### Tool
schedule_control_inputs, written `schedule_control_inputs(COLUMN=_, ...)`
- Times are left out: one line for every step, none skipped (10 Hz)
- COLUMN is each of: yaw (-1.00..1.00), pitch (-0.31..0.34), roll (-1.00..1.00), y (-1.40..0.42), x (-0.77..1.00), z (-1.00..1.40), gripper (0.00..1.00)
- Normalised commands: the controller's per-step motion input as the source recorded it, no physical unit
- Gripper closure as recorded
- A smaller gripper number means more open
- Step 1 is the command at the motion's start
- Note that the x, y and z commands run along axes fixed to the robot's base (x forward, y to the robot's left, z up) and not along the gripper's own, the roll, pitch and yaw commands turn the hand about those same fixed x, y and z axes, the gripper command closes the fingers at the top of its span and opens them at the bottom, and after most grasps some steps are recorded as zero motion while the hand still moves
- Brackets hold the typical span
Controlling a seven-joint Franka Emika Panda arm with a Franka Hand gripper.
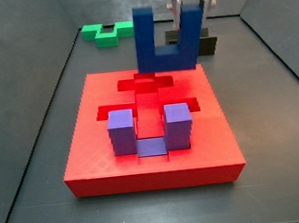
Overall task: Pick up the blue object. Move up. Move to above the board. Insert the blue object.
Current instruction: Insert the blue object.
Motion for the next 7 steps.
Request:
schedule_control_inputs(yaw=0.03, pitch=0.000, roll=0.00, y=0.00, x=-0.36, z=-0.32, gripper=1.00)
schedule_control_inputs(yaw=0.00, pitch=-0.056, roll=0.00, y=-0.01, x=-0.58, z=0.00, gripper=1.00)
schedule_control_inputs(yaw=0.00, pitch=-0.111, roll=0.00, y=0.00, x=-0.51, z=0.00, gripper=1.00)
schedule_control_inputs(yaw=0.00, pitch=-0.147, roll=0.00, y=-0.03, x=-0.42, z=0.00, gripper=1.00)
schedule_control_inputs(yaw=0.06, pitch=-0.164, roll=0.00, y=-0.03, x=-0.27, z=0.00, gripper=1.00)
schedule_control_inputs(yaw=0.11, pitch=-0.171, roll=0.00, y=-0.05, x=-0.22, z=-0.05, gripper=1.00)
schedule_control_inputs(yaw=0.16, pitch=-0.104, roll=0.00, y=-0.10, x=0.00, z=-0.05, gripper=1.00)
